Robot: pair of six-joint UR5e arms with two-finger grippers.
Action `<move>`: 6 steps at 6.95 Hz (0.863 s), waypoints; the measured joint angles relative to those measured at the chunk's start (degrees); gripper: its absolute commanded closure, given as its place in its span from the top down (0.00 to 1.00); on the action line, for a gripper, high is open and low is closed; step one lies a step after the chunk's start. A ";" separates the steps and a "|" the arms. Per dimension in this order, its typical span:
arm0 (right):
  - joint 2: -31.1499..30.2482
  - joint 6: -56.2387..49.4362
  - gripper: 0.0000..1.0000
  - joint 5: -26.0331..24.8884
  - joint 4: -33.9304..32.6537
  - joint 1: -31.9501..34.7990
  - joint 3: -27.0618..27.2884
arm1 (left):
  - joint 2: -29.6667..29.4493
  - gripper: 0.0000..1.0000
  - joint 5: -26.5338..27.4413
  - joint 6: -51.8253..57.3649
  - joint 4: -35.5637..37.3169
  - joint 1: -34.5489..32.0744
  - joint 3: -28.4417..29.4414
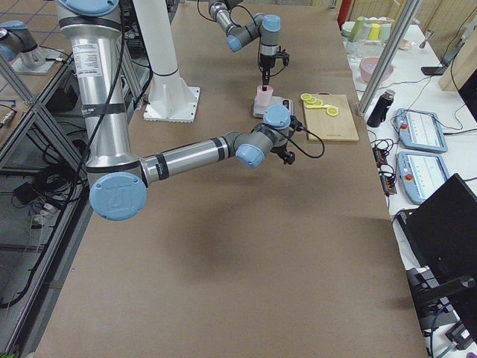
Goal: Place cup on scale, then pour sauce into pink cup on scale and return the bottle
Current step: 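Carry the pink cup with the left gripper onto the scale tray, then lower the pink cup onto the scale and open the left gripper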
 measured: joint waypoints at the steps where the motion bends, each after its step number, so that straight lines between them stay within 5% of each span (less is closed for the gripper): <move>1: 0.04 0.00 1.00 -0.02 0.01 -0.15 -0.04 | -0.25 0.00 0.28 0.06 -0.05 0.15 0.42; 6: 0.14 0.02 1.00 -0.09 -0.04 -0.33 -0.07 | -0.22 0.00 0.42 0.90 -0.38 -1.31 1.39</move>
